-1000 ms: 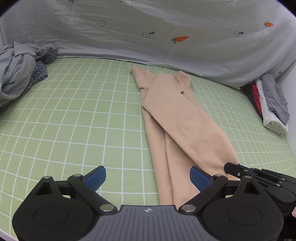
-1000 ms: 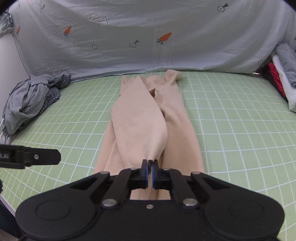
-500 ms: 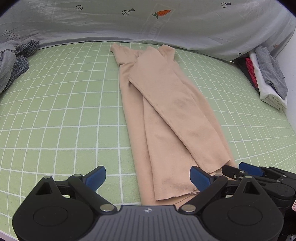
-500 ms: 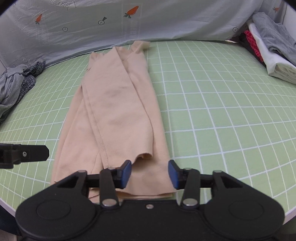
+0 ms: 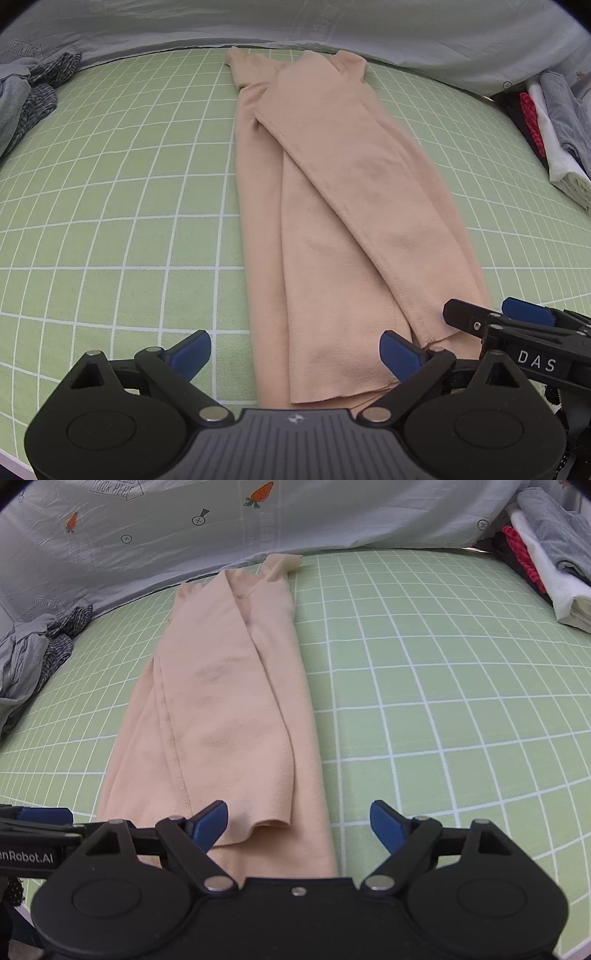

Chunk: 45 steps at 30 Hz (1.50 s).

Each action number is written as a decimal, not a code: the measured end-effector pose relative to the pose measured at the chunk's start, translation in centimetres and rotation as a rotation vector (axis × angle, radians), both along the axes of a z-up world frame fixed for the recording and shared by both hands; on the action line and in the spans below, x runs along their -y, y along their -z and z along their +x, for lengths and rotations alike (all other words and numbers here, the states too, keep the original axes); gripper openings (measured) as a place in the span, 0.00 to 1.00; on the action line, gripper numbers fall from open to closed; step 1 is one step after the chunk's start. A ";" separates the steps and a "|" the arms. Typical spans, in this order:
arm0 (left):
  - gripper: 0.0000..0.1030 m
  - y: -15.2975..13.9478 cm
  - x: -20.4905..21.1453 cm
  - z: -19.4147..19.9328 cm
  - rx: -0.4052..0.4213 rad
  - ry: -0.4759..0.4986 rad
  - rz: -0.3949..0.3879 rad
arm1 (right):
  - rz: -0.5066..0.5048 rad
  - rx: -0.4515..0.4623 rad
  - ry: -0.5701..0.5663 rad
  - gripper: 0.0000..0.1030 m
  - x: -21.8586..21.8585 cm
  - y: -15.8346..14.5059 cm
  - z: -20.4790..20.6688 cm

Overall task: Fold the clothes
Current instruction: 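Grasp the hem with the left gripper while the right gripper lifts it toward the collar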

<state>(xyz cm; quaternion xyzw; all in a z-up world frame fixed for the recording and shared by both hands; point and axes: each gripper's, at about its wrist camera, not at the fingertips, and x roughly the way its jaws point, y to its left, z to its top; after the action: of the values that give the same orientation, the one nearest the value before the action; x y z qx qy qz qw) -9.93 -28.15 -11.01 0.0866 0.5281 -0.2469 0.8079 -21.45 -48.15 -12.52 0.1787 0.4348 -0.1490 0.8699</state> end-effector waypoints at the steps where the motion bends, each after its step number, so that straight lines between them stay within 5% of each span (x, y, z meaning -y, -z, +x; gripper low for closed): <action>1: 0.94 0.2 0.2 0.0 -0.002 -0.008 0.007 | 0.004 -0.001 -0.013 0.82 -0.1 0.2 0.3; 8: 0.87 0.8 0.5 -0.6 -0.025 -0.036 -0.015 | -0.048 0.006 -0.094 0.78 -1.0 0.6 1.2; 10: 0.72 0.9 0.5 -0.8 -0.033 -0.040 -0.024 | -0.044 0.011 -0.134 0.54 -1.2 0.5 1.1; 14: 0.45 0.7 0.7 -1.8 -0.038 0.010 -0.051 | -0.028 0.014 -0.194 0.34 -1.3 0.2 0.7; 16: 0.19 0.6 0.6 -1.9 -0.069 0.029 -0.077 | 0.015 0.010 -0.193 0.22 -1.0 0.0 0.7; 18: 0.15 0.4 0.4 -1.9 -0.100 0.048 -0.102 | 0.056 0.003 -0.184 0.16 -0.6 -0.3 0.5; 26: 0.13 -4.8 -1.6 -4.0 -0.135 0.201 -0.252 | 0.153 0.066 -0.219 0.12 -1.9 -4.4 -3.3; 30: 0.13 -8.1 -3.2 -4.4 -0.104 0.259 -0.293 | 0.097 0.117 -0.308 0.12 -4.5 -7.5 -4.6; 36: 0.13 -10.4 -4.9 -1.8 -0.095 0.161 -0.398 | 0.062 0.215 -0.286 0.11 -4.3 -10.8 -3.3; 45: 0.14 -15.4 -3.3 4.2 0.057 0.092 -0.527 | 0.075 0.375 -0.197 0.11 -1.0 -15.4 1.5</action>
<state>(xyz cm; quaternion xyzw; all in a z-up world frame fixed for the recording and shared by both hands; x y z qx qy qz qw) -5.74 -24.81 4.40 -0.0959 0.4181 -0.4097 0.8051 -19.96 -47.17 2.91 0.1921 0.2860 -0.0113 0.9387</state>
